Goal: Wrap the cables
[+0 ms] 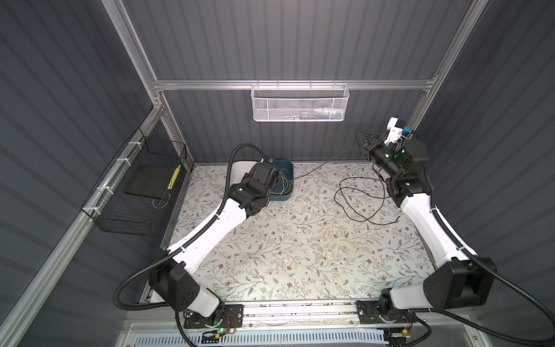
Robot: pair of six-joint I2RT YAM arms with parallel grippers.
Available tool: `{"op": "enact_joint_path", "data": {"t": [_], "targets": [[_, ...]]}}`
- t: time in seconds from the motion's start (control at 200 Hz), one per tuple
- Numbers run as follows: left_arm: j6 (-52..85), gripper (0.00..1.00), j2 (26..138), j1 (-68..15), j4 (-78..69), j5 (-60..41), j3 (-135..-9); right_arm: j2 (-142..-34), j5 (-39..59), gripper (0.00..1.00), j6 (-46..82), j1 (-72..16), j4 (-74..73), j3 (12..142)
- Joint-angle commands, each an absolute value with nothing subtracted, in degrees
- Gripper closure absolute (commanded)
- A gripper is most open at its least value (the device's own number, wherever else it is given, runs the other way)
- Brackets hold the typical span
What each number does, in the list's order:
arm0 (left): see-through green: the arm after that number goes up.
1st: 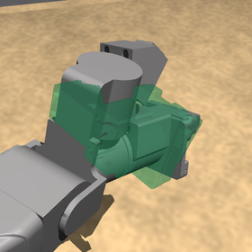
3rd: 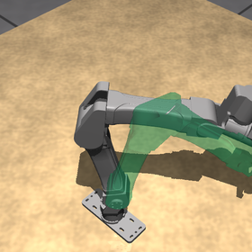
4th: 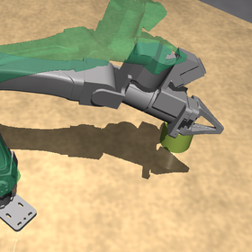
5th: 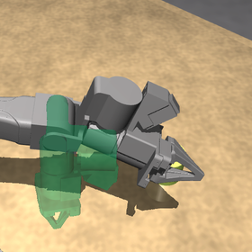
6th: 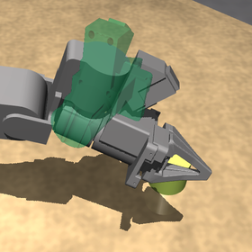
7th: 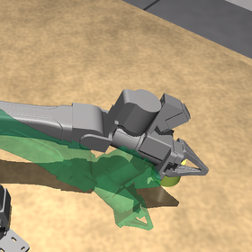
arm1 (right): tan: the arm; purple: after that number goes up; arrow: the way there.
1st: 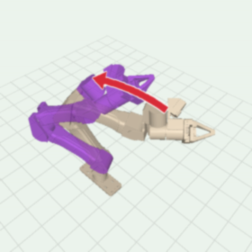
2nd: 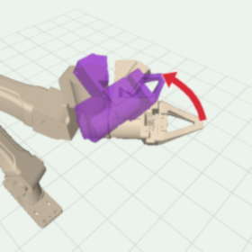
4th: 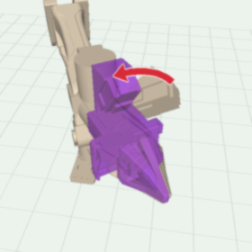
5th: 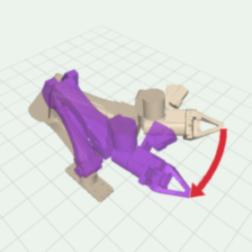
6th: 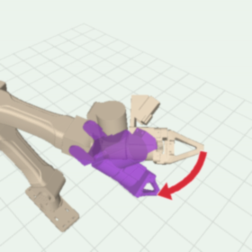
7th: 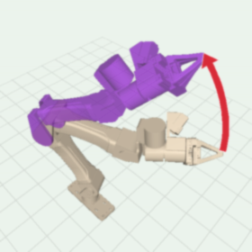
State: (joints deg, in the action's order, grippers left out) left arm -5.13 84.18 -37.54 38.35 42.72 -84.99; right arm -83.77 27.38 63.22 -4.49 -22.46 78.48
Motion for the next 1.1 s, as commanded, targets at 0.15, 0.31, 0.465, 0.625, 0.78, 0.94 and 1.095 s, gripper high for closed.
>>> {"op": "enact_joint_path", "data": {"t": [0.15, 0.31, 0.465, 0.625, 0.78, 0.94, 1.095], "targets": [[-2.5, 1.0, 75.4, -37.4, 49.3, 39.4, -82.4, -92.9, 26.7, 0.84, 67.5, -0.4, -25.5, 90.8], [-3.5, 1.0, 68.4, -37.4, 50.5, 32.6, -75.9, -97.7, 26.9, 0.84, 66.5, 2.4, -21.6, 97.9], [-2.5, 1.0, 64.8, -37.4, 54.4, 29.8, -75.2, -102.1, 27.5, 0.83, 67.3, 4.5, -19.7, 102.3], [-0.1, 1.0, 61.8, -37.4, 60.0, 31.7, -77.3, -105.1, 27.9, 0.82, 68.5, 6.9, -19.3, 104.5], [2.5, 1.0, 58.6, -37.4, 65.0, 32.7, -80.2, -108.5, 28.6, 0.82, 69.2, 8.5, -18.2, 107.2], [3.5, 1.0, 57.2, -37.4, 68.7, 33.0, -84.8, -112.4, 29.1, 0.87, 68.6, 8.7, -16.4, 109.0], [3.7, 1.0, 57.6, -37.4, 71.4, 27.8, -91.0, -114.9, 28.2, 1.0, 67.2, 7.4, -15.4, 109.1]]}}
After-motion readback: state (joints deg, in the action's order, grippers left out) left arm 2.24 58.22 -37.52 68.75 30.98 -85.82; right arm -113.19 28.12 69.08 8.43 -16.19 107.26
